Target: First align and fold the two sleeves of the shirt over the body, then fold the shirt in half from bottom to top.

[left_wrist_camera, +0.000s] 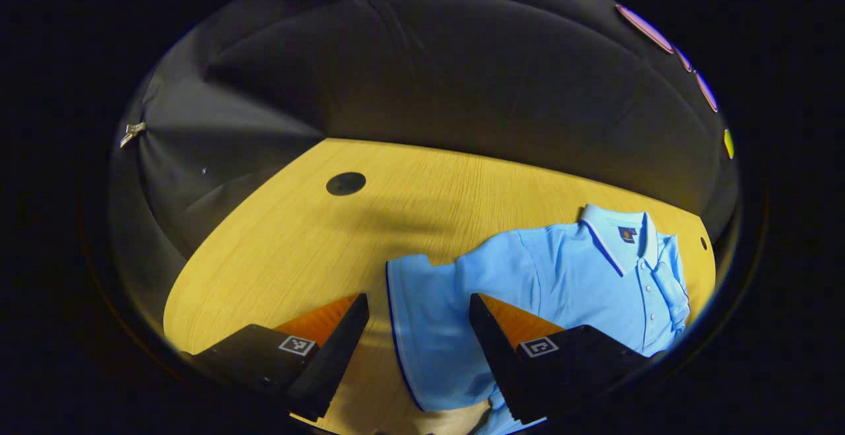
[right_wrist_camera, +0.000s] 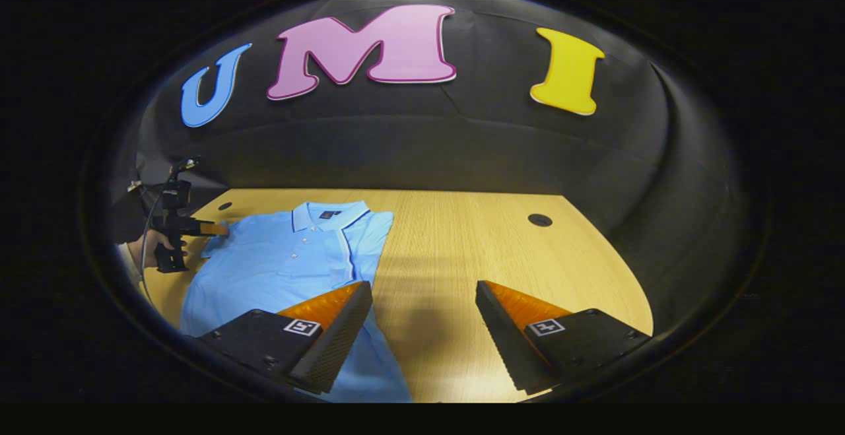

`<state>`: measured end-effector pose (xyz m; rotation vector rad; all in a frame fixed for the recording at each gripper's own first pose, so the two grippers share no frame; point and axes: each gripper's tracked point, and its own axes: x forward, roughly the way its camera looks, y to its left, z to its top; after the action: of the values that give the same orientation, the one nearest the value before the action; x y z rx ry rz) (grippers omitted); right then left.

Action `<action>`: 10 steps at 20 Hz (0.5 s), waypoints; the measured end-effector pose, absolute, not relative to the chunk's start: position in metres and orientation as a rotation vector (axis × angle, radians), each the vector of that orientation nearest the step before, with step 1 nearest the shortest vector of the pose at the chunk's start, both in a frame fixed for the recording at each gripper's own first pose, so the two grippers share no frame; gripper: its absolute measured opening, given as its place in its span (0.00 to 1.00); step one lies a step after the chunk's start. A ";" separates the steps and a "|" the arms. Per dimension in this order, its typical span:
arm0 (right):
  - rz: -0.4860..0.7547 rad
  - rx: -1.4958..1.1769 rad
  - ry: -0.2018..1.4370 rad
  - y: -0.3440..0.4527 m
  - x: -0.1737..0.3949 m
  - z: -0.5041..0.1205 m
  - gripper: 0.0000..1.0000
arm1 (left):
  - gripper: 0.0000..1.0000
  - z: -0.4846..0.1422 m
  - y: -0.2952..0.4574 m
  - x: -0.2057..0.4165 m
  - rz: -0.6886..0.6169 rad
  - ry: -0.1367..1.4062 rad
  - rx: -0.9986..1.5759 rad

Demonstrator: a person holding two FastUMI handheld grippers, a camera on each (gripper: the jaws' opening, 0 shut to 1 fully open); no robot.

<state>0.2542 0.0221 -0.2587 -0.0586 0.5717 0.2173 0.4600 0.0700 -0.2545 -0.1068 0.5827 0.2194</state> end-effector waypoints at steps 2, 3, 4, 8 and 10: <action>0.217 -0.056 0.565 0.020 0.257 -0.260 0.98 | 0.98 -0.255 0.068 0.460 0.224 0.591 -0.098; 0.217 -0.057 0.566 0.018 0.256 -0.261 0.97 | 0.98 -0.255 0.065 0.460 0.214 0.596 -0.095; 0.226 -0.044 0.569 0.019 0.257 -0.261 0.98 | 0.94 -0.255 0.062 0.461 0.201 0.599 -0.092; 0.236 -0.028 0.575 0.015 0.267 -0.269 0.98 | 0.36 -0.253 0.050 0.463 0.150 0.598 -0.095; 0.233 -0.025 0.581 0.009 0.269 -0.272 0.98 | 0.16 -0.251 0.046 0.466 0.152 0.587 -0.097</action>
<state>0.2687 0.0090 -0.2722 -0.0250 0.5810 0.2330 0.4657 0.0457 -0.2510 -0.0974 0.5867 0.1521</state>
